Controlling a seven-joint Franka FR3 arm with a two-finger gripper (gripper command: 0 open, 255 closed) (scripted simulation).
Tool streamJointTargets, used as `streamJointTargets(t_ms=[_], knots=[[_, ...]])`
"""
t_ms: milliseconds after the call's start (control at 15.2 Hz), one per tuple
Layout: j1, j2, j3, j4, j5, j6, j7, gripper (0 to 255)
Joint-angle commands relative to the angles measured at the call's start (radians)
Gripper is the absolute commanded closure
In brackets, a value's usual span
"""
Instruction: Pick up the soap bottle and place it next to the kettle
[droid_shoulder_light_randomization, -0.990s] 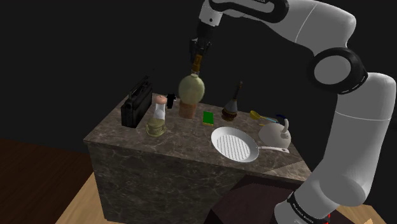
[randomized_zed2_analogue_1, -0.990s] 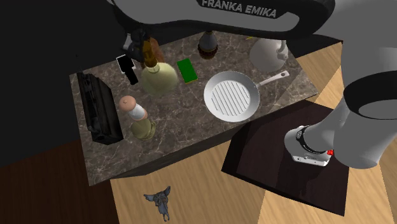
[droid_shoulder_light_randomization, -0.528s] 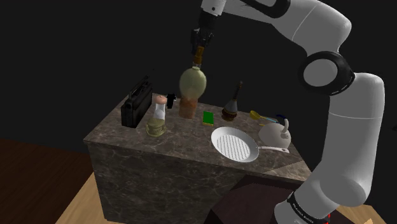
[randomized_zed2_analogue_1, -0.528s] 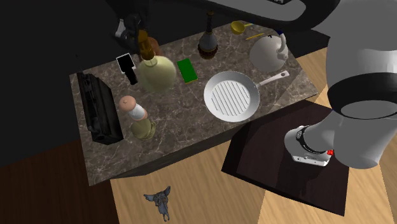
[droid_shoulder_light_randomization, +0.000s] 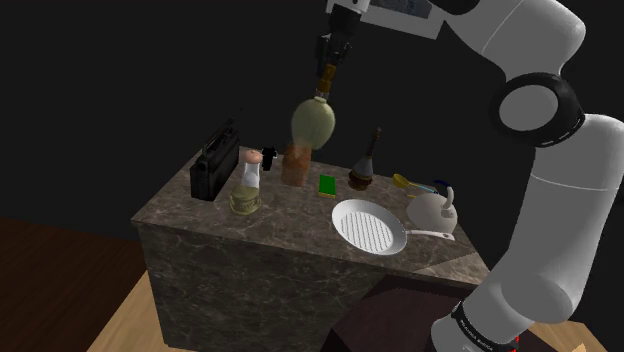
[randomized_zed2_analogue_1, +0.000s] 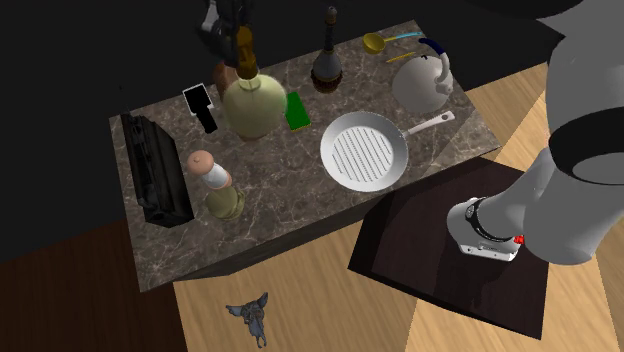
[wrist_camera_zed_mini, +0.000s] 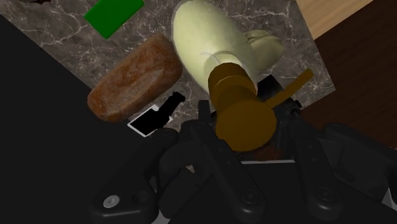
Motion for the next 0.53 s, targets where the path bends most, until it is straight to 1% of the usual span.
streamJointTargets(t_ms=[0,198,462], knots=[[-0.028,-0.121,-0.006,-0.181,0.017,0.060,-0.027,255],[-0.058,-0.253,-0.022,-0.343,0.036,0.090,-0.070,255],[-0.090,-0.401,-0.052,-0.508,0.053,0.102,-0.130,255]])
